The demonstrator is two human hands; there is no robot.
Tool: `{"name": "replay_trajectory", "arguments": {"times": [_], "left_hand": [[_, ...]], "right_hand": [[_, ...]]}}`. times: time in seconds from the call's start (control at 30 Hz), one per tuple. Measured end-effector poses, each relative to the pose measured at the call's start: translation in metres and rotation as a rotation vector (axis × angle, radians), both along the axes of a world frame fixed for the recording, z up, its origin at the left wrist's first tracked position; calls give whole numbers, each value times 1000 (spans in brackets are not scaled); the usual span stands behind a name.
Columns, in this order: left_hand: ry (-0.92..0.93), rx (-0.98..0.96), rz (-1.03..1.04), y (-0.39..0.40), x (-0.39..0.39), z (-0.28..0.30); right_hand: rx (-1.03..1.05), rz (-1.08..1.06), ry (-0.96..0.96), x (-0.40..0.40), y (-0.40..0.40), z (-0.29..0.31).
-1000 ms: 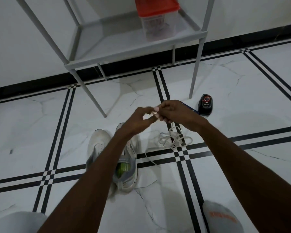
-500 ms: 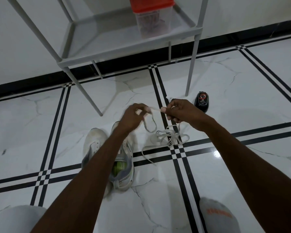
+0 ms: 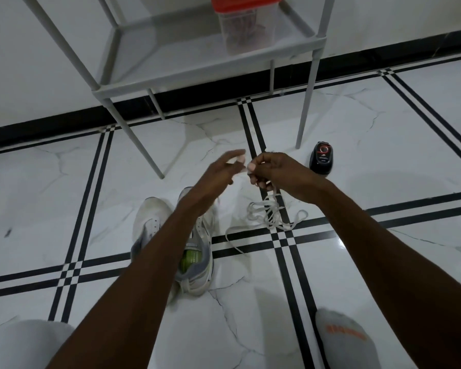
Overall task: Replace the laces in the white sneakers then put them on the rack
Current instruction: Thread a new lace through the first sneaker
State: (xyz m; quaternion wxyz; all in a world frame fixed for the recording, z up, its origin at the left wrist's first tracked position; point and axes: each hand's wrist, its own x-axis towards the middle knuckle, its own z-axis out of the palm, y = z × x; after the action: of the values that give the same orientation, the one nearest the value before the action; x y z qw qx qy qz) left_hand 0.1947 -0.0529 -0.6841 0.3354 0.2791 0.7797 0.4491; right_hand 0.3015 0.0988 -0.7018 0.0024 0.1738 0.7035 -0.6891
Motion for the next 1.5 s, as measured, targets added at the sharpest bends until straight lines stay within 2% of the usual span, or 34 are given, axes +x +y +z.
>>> {"name": "replay_trajectory", "arguments": {"times": [0.2, 0.33, 0.4, 0.57, 0.67, 0.73, 0.77, 0.9, 0.97, 1.13, 1.2, 1.3, 1.37, 1.5], "left_hand": [[-25, 57, -113, -11, -2, -10], [-50, 148, 193, -15, -26, -9], [7, 142, 240, -21, -38, -5], [38, 42, -186, -8, -12, -6], [2, 15, -268, -1, -5, -8], [88, 15, -203, -3, -16, -1], [133, 62, -106, -5, -25, 5], [222, 302, 486, -9, -80, 50], [234, 354, 622, -11, -104, 78], [254, 381, 489, 0, -101, 103], [269, 375, 421, 4, -91, 99], [278, 393, 337, 10, -79, 96], [291, 451, 355, 10, -74, 102], [227, 689, 570, -1, -90, 133]], "right_hand": [[87, -95, 29, -3, 9, 11], [99, -79, -26, 5, 13, 2], [81, -44, -30, 9, 13, -3], [42, -14, 8, 6, 8, 1], [104, -41, 13, 3, 10, 6], [98, -55, 3, 5, 17, 6], [79, -62, -3, 8, 21, 4], [-59, -81, 11, 21, 25, -13], [-76, -102, -12, 26, 23, -26], [-94, -296, -32, 23, 20, -40], [37, -294, -39, 17, 17, -45], [378, -141, -121, 7, 5, -66], [469, -117, -170, 3, -6, -83], [507, -170, -184, 5, -11, -95]]}}
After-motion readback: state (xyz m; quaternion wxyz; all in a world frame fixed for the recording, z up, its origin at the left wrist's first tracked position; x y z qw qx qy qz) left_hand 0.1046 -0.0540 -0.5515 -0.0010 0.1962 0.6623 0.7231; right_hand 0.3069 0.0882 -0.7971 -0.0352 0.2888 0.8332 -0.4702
